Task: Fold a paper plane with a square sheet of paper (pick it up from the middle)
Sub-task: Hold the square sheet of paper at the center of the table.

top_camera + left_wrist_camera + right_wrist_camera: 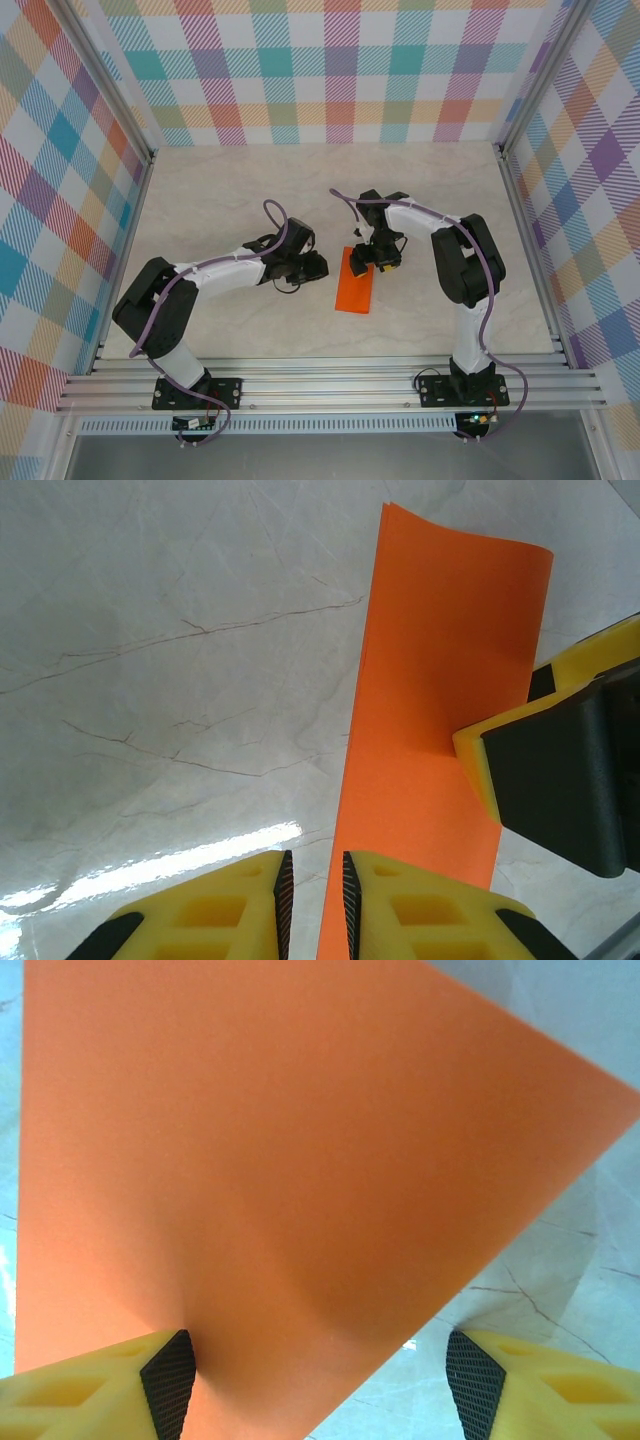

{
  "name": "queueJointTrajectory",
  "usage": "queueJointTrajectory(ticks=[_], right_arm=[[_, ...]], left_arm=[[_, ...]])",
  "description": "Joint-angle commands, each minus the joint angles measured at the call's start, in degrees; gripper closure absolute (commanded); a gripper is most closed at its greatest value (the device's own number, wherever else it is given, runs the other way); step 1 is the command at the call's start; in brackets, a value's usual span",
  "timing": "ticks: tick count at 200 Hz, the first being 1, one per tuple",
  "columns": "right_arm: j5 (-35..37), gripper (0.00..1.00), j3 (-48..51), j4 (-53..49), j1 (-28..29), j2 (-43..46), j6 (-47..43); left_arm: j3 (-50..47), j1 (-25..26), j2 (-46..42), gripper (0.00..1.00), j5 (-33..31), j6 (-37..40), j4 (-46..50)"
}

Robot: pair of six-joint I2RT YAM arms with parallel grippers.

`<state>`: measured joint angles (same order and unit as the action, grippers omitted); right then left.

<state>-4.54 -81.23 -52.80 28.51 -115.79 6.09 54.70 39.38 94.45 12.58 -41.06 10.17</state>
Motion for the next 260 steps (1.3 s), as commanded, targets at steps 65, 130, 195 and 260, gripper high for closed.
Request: queueJointTrajectory(ticks=[65,130,195,260], right_arm=[[0.0,0.29,0.2,-0.5,0.1,-3.4,-0.8],[0.1,0.29,0.5,-0.1,0.1,-3.8,-0.4],[0.0,0.28,0.8,0.1,0.2,-3.9,-0.1],[-0.3,0.28,1.1,0.4,0.1,-3.9,-0.1]], left_arm=[[2.7,0.7,2.3,0.78,1.6,0.2,-0.9],[5.5,1.3,7.6,1.0,4.4,-1.7,-3.6],[8.8,2.3,13.5,1.0,7.0,-3.6,-6.8],[10.4,2.9,16.9,1.0,6.8,-4.1,-6.8]])
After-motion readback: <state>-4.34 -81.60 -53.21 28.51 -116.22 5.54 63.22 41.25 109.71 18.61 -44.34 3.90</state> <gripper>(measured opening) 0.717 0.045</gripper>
